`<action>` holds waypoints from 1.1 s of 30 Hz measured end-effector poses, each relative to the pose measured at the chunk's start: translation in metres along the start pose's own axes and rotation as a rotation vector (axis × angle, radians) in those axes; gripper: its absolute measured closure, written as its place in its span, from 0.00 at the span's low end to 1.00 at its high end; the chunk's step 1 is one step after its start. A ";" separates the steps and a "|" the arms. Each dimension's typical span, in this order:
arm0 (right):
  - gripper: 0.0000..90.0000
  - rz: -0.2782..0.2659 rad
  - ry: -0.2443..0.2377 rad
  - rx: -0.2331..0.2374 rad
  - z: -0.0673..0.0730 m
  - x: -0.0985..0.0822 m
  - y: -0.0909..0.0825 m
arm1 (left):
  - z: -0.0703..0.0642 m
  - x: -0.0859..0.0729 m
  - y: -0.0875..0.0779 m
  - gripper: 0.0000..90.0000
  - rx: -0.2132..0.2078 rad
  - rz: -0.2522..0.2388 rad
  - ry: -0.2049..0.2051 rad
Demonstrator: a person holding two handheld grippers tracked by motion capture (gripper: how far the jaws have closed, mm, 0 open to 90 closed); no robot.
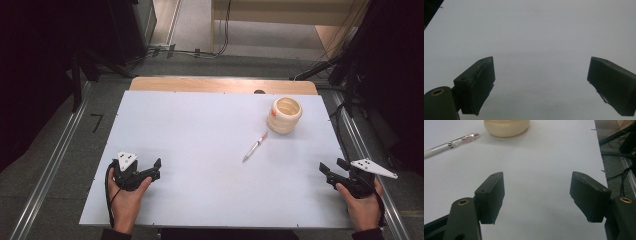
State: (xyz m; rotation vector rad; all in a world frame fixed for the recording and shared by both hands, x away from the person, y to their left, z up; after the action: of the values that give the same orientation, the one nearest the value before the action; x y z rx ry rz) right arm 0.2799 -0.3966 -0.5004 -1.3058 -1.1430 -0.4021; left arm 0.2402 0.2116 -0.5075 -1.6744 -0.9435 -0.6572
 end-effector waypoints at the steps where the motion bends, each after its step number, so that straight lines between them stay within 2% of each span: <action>1: 0.29 0.000 0.000 0.000 0.000 0.000 0.000 | 0.000 0.000 0.000 0.09 0.000 0.000 0.000; 11: 0.29 0.000 0.004 0.003 0.001 0.001 0.001 | 0.001 0.000 -0.001 0.09 0.005 0.003 -0.001; 33: 0.28 0.001 0.011 0.003 0.000 0.001 0.001 | -0.005 -0.001 -0.001 0.09 -0.016 0.003 0.003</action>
State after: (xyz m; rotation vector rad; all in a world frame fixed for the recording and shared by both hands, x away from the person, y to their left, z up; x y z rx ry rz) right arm 0.2806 -0.3960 -0.5000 -1.3003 -1.1329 -0.4066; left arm 0.2392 0.2068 -0.5068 -1.6877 -0.9358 -0.6668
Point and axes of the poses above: each handheld gripper's, and its own axes: y roughly forward along the jaws, x roughly out of its top, z roughly to its left, the point moved 1 cm from there along y, roughly forward along the jaws, and after that the axes turned 14 degrees about -y, right-handed, at the moved point
